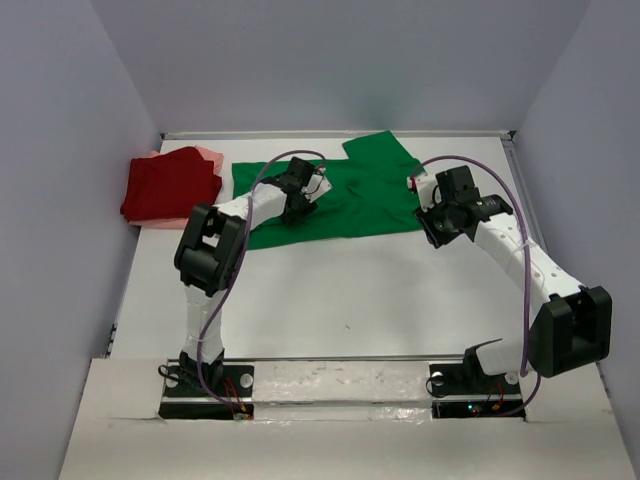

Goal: Fold and stack the t-shirts
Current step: Fold the tshirt

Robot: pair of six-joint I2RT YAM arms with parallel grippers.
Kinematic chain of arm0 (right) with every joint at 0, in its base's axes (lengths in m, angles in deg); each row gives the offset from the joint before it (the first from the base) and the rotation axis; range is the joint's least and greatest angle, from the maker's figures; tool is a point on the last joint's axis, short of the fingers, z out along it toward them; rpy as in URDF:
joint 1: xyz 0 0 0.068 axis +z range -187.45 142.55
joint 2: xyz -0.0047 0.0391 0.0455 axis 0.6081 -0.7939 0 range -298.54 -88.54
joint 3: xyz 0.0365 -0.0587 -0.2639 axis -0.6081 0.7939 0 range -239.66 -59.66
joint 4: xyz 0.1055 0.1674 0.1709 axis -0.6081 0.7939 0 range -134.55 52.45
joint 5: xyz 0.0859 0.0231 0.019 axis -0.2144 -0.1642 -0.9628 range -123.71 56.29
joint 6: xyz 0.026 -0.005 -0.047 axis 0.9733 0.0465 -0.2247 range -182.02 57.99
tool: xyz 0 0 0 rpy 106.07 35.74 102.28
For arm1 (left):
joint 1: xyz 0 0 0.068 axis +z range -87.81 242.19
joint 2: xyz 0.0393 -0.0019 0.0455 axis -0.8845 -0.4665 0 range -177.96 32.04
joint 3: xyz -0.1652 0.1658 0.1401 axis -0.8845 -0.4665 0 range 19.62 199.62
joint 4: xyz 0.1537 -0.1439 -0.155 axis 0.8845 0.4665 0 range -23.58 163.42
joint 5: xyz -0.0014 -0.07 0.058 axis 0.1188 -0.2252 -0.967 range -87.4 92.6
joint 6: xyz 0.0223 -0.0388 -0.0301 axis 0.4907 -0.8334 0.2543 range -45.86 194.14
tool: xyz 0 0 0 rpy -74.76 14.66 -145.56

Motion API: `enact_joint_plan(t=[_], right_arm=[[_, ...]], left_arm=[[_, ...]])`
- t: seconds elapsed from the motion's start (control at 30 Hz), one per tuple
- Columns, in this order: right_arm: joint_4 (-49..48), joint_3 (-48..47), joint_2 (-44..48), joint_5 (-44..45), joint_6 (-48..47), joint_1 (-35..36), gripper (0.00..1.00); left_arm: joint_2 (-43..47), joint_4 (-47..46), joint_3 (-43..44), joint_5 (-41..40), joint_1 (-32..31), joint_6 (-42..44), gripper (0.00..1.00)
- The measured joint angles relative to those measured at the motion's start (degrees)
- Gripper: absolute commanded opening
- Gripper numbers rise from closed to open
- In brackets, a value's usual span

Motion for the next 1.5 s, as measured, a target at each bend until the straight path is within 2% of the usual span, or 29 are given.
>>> enact_joint_plan(t=[0.37,0.83,0.9,1.07,1.2,1.27,1.37,1.43,1.5], right_arm=[[0.3,0.0,-0.6,0.0,0.0,0.0,0.36],[0.3,0.0,-0.6,0.1,-0.1,0.0,0.36],[0.3,0.0,-0.6,0.9,-0.1,0.0,0.33],[-1.6,-1.6,-3.0,7.2,0.2,0.0,0.31],[-3.1,-7.6,-9.4,10.9,0.3,0.0,0.26],[-3.5,-11.8,-12.9,11.3,0.2,0.0,0.25],[-4.3,-20.0,-18.8,12.3,-0.2,-0.1,0.22],[-4.7,-26.5,-23.1,13.2,-0.3,-0.3,0.20],[-5.6,-32.7,-27.6,13.6,-0.3,-0.7,0.22]], left_arm=[[0.0,-7.3,-0.9,-11.1,-3.0,0.9,0.71],[-1.9,-11.0,0.0,-17.7,-5.2,3.0,0.70],[-1.4,-10.8,0.0,-17.6,-5.2,3.1,0.68],[3.2,-5.7,0.7,-13.1,-4.4,0.8,0.62],[7.6,-0.2,5.6,-4.0,-1.4,-3.1,0.54],[9.1,1.1,7.9,-0.5,1.2,-4.8,0.52],[10.5,2.3,9.8,4.7,6.0,-7.3,0.38],[10.4,3.4,10.6,8.6,9.7,-8.5,0.37],[10.0,5.2,10.8,12.9,13.6,-9.9,0.41]])
